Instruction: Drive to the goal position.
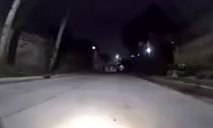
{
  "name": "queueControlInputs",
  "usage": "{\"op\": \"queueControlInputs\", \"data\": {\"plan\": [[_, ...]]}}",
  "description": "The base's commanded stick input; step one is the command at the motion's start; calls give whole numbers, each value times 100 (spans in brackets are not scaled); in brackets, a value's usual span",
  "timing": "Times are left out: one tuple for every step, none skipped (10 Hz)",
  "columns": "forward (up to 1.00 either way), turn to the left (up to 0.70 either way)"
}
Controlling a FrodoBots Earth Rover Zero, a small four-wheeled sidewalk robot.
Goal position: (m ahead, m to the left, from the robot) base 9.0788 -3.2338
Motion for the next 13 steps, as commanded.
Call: {"op": "queueControlInputs", "data": {"plan": [[70, 0], [70, 0], [70, 0], [70, 0], [70, 0], [70, 0], [70, 0], [70, 0], [70, 0], [70, 0], [70, 0], [70, 0], [70, -6]]}}
